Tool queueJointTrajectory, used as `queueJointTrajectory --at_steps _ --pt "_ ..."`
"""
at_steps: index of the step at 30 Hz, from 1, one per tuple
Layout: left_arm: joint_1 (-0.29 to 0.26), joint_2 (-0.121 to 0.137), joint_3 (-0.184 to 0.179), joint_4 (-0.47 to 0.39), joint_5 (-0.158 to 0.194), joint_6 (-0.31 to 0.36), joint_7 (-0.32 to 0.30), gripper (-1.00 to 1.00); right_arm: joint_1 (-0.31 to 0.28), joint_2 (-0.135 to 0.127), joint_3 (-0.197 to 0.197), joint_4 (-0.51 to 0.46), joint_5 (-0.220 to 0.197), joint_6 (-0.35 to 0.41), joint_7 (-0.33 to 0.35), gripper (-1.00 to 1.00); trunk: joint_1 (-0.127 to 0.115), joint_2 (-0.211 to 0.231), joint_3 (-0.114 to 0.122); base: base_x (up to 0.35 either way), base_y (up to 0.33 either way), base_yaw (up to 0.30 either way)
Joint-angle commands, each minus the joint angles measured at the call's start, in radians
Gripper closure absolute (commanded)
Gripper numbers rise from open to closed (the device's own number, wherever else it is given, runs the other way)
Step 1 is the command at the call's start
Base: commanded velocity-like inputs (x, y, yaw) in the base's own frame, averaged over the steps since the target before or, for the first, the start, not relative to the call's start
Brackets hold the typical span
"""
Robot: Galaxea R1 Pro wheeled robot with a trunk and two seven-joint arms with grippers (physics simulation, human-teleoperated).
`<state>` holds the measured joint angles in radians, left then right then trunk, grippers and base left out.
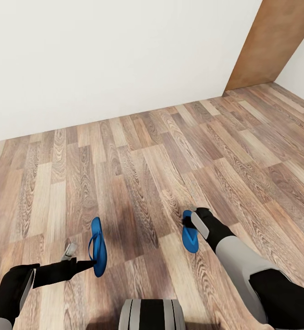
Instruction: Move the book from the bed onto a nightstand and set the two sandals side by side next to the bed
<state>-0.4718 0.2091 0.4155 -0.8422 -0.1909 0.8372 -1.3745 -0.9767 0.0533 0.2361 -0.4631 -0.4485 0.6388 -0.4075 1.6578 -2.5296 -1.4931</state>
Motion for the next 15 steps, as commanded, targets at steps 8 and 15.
queueJointTrajectory --at_steps 8,15 --pt "-0.001 -0.002 0.003 -0.001 -0.011 0.01 -0.008 1.0 0.0 -0.029 0.008 0.0 -0.01 -0.009 0.011 -1.0 0.003 -0.002 -0.024 0.0 0.0 0.0" --pt "-0.001 -0.003 0.003 -0.002 -0.011 0.009 -0.008 1.0 0.0 -0.031 0.011 0.0 -0.01 -0.018 0.018 -1.0 0.006 -0.003 -0.051 0.0 0.0 0.0"
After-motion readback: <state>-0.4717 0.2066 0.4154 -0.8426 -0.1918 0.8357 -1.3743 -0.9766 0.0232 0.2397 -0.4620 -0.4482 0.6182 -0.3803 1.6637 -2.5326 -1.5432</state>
